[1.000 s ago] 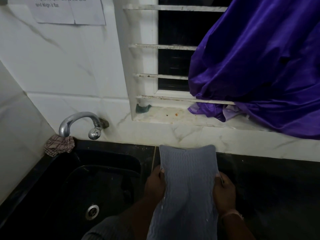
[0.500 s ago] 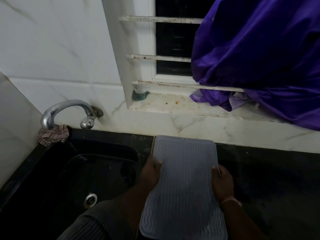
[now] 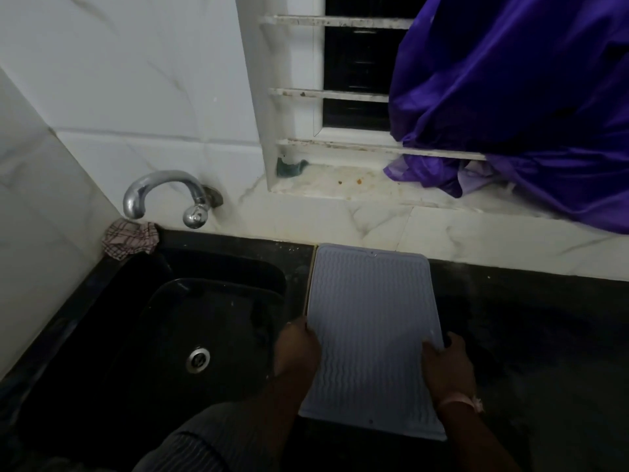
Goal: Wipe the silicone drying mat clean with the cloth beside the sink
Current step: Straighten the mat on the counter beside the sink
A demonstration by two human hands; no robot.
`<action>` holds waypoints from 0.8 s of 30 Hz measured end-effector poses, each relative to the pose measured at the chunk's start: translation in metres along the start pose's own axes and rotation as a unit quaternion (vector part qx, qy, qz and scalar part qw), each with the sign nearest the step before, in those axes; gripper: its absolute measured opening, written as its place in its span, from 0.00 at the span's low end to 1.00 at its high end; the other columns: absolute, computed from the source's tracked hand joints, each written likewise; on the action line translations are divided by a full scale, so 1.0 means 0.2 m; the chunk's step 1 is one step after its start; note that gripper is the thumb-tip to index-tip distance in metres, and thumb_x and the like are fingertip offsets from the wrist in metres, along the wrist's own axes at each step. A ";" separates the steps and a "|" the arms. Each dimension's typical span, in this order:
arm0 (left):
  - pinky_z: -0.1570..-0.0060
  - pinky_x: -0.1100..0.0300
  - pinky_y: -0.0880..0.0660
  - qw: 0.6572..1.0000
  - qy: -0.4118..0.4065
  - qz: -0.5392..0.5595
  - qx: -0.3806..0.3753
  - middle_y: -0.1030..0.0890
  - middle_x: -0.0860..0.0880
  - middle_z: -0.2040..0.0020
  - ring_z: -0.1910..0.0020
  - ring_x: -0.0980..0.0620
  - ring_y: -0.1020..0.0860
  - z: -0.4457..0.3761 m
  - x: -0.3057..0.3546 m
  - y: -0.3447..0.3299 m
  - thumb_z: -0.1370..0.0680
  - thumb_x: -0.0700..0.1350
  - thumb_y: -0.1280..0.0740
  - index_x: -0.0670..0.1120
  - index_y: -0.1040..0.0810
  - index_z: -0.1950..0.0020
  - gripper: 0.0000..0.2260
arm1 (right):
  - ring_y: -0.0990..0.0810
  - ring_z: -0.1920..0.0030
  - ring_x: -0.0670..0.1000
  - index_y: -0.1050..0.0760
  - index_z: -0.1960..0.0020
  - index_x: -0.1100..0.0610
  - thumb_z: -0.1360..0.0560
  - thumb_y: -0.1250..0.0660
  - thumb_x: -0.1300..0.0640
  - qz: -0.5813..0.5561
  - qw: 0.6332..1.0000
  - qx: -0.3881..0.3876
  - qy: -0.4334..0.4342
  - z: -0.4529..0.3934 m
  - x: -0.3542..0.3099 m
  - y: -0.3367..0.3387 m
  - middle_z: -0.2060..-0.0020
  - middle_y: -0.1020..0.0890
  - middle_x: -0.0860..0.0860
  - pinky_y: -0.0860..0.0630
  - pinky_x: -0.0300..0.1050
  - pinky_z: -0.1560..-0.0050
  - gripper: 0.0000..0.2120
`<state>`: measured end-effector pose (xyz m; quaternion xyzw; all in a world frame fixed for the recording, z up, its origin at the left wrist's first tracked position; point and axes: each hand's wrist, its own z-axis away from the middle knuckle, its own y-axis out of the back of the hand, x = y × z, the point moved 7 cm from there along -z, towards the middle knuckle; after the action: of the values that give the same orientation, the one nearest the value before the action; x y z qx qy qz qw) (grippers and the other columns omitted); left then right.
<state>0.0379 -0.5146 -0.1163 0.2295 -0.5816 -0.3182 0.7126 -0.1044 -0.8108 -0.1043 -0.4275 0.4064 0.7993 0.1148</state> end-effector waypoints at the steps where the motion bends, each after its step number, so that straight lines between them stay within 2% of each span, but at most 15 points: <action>1: 0.43 0.48 0.21 1.000 0.004 -0.007 -0.010 0.17 0.46 0.44 0.47 0.47 0.19 0.02 -0.03 0.01 0.18 0.43 0.41 0.47 0.19 0.37 0.14 | 0.21 0.41 0.63 0.38 0.23 0.58 0.19 0.33 0.52 0.011 1.000 0.001 -0.006 0.03 0.02 0.01 0.34 0.22 0.61 0.24 0.55 0.39 0.29; 4: 0.47 0.52 0.19 1.000 0.008 -0.005 -0.028 0.16 0.46 0.47 0.51 0.47 0.18 0.07 -0.06 0.03 0.20 0.40 0.41 0.48 0.17 0.39 0.16 | 0.23 0.50 0.57 0.31 0.28 0.61 0.19 0.36 0.59 0.037 0.999 -0.015 0.001 0.07 0.01 0.02 0.40 0.20 0.61 0.25 0.50 0.47 0.20; 7: 0.49 0.58 0.21 0.999 0.008 0.033 -0.040 0.15 0.47 0.46 0.50 0.49 0.18 0.10 -0.06 0.04 0.20 0.37 0.40 0.49 0.17 0.36 0.18 | 0.25 0.51 0.54 0.27 0.31 0.62 0.21 0.37 0.65 0.036 0.999 -0.003 0.020 0.07 -0.04 0.05 0.41 0.19 0.61 0.29 0.45 0.47 0.18; 10: 0.49 0.58 0.20 0.997 0.016 0.070 -0.040 0.15 0.48 0.47 0.52 0.51 0.18 0.12 -0.05 0.04 0.19 0.37 0.39 0.49 0.17 0.36 0.16 | 0.24 0.51 0.54 0.26 0.32 0.61 0.21 0.37 0.64 0.008 0.999 0.029 0.033 0.08 -0.08 0.07 0.41 0.19 0.60 0.28 0.45 0.45 0.18; 13: 0.45 0.54 0.20 0.997 0.053 0.049 -0.030 0.16 0.44 0.45 0.48 0.46 0.18 0.10 -0.10 0.04 0.19 0.37 0.41 0.45 0.16 0.39 0.16 | 0.24 0.50 0.55 0.27 0.30 0.60 0.20 0.37 0.62 0.006 0.999 0.036 0.019 0.11 -0.03 0.07 0.40 0.19 0.61 0.27 0.47 0.45 0.18; 15: 0.42 0.52 0.22 0.995 0.086 0.041 -0.027 0.17 0.41 0.44 0.46 0.44 0.19 0.09 -0.14 0.03 0.18 0.38 0.42 0.40 0.16 0.44 0.14 | 0.25 0.52 0.55 0.27 0.31 0.62 0.18 0.39 0.61 0.033 0.999 0.018 0.007 0.13 0.03 0.05 0.43 0.20 0.61 0.28 0.46 0.48 0.16; 18: 0.46 0.52 0.20 0.996 0.083 0.016 0.003 0.17 0.43 0.46 0.49 0.45 0.19 0.08 -0.13 0.08 0.20 0.38 0.41 0.44 0.15 0.45 0.14 | 0.26 0.59 0.55 0.25 0.39 0.63 0.18 0.39 0.59 0.091 0.996 0.010 0.001 0.13 0.07 0.06 0.51 0.21 0.60 0.30 0.46 0.56 0.11; 19: 0.45 0.53 0.20 0.996 0.084 0.016 0.004 0.17 0.44 0.45 0.47 0.45 0.19 0.08 -0.13 0.09 0.21 0.38 0.41 0.45 0.16 0.44 0.14 | 0.26 0.58 0.56 0.25 0.40 0.63 0.18 0.39 0.58 0.116 0.993 0.017 0.007 0.11 0.07 0.06 0.49 0.20 0.61 0.28 0.47 0.56 0.11; 21: 0.45 0.55 0.21 0.996 0.083 0.010 0.000 0.17 0.45 0.43 0.46 0.45 0.19 0.08 -0.12 0.09 0.21 0.38 0.40 0.46 0.16 0.42 0.15 | 0.23 0.50 0.62 0.25 0.37 0.63 0.18 0.39 0.56 0.176 0.984 0.032 0.013 0.09 0.06 0.06 0.42 0.21 0.64 0.24 0.52 0.49 0.15; 23: 0.46 0.56 0.21 0.997 0.072 0.003 -0.002 0.16 0.45 0.44 0.47 0.46 0.19 0.06 -0.11 0.09 0.21 0.37 0.39 0.46 0.16 0.42 0.14 | 0.24 0.42 0.66 0.28 0.31 0.60 0.19 0.38 0.52 0.252 0.967 0.049 0.009 0.06 0.05 0.05 0.38 0.24 0.64 0.26 0.58 0.42 0.20; 24: 0.47 0.56 0.21 0.998 0.064 -0.001 -0.002 0.16 0.45 0.44 0.47 0.46 0.19 0.04 -0.11 0.08 0.21 0.38 0.38 0.46 0.16 0.43 0.13 | 0.25 0.41 0.66 0.28 0.31 0.59 0.19 0.38 0.51 0.275 0.960 0.056 0.016 0.04 0.04 0.04 0.38 0.25 0.64 0.27 0.59 0.40 0.20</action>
<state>0.0302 -0.4875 -0.1179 0.2486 -0.5338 -0.3050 0.7485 -0.1183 -0.8106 -0.1030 -0.3051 0.5537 0.7693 -0.0921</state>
